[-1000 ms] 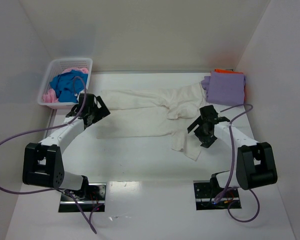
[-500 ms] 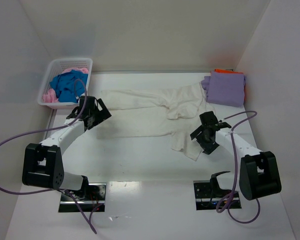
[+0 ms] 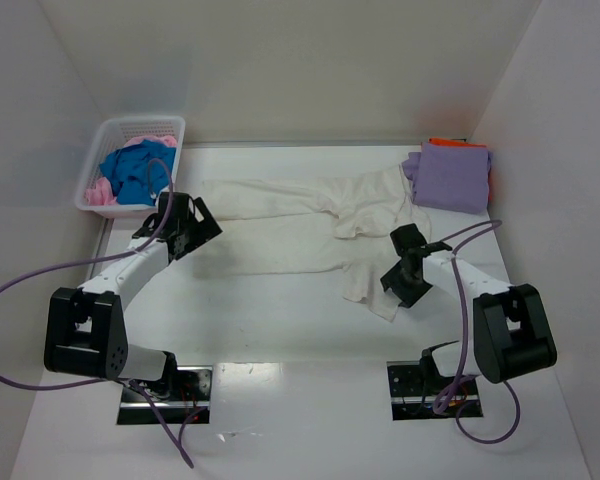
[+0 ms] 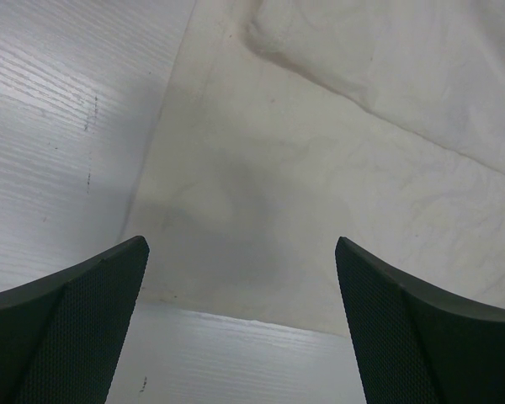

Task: Fold and stack the t-shirts
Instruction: Fold the flattened tshirt in 1/3 of the way, then grap the side of the flattened tshirt closest away from the robot with both arms

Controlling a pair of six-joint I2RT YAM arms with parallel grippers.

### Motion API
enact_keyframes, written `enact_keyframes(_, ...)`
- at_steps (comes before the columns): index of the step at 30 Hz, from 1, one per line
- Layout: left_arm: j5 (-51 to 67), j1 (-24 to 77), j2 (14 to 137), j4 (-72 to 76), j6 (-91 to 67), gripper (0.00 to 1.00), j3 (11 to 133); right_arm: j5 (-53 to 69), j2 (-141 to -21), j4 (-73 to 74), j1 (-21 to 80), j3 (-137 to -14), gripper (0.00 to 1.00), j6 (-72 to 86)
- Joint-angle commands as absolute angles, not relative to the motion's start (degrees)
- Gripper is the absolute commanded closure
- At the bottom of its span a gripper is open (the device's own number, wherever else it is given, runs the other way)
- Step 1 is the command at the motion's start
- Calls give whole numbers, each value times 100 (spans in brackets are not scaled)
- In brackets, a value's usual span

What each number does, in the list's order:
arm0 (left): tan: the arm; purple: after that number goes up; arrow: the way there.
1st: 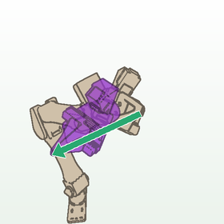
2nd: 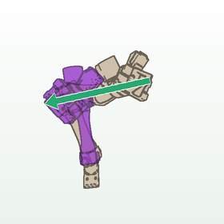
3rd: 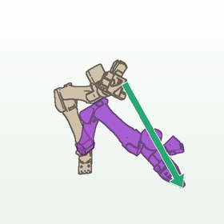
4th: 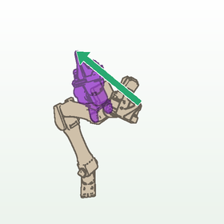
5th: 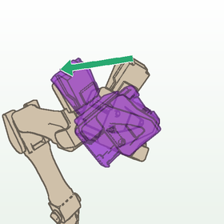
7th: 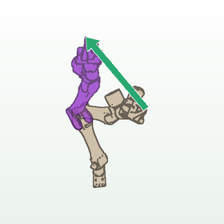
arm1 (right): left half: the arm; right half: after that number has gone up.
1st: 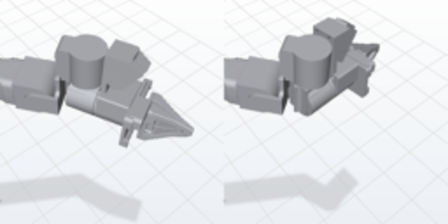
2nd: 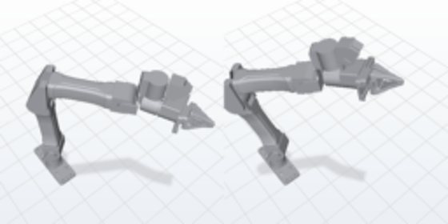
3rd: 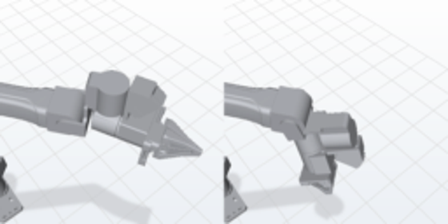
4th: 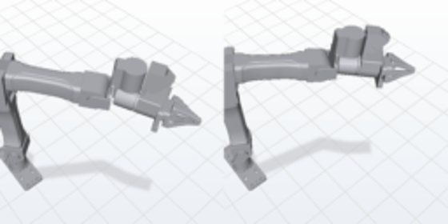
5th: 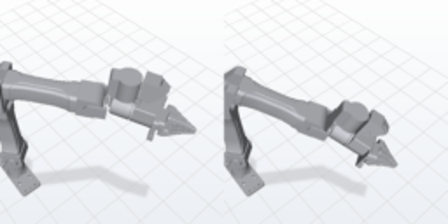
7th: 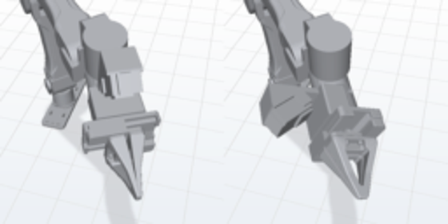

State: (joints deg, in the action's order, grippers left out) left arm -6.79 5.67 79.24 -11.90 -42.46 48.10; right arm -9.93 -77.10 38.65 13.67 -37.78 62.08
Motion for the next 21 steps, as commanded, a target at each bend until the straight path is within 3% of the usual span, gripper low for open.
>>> enact_keyframes(1, -747, 519, 7770, -1169, -4351, 0, 4852, -1160, -7866, 3885, 1459, -3850, 42, 6407)
enact_keyframes(4, -747, 519, 7770, -1169, -4351, 0, 4852, -1160, -7866, 3885, 1459, -3850, 54, 6460)
enact_keyframes(9, -747, 466, 7830, -1300, -4351, 0, 4852, -1160, -7866, 3885, 1459, -3850, 87, 6582)
enact_keyframes(13, -686, 413, 7884, -1468, -4351, 0, 4772, -1327, -7411, 3946, 1459, -3902, 94, 6636)
enact_keyframes(21, -685, 308, 8235, -1836, -4403, 0, 4772, -1328, -6601, 3929, 1301, -3735, 95, 6803)
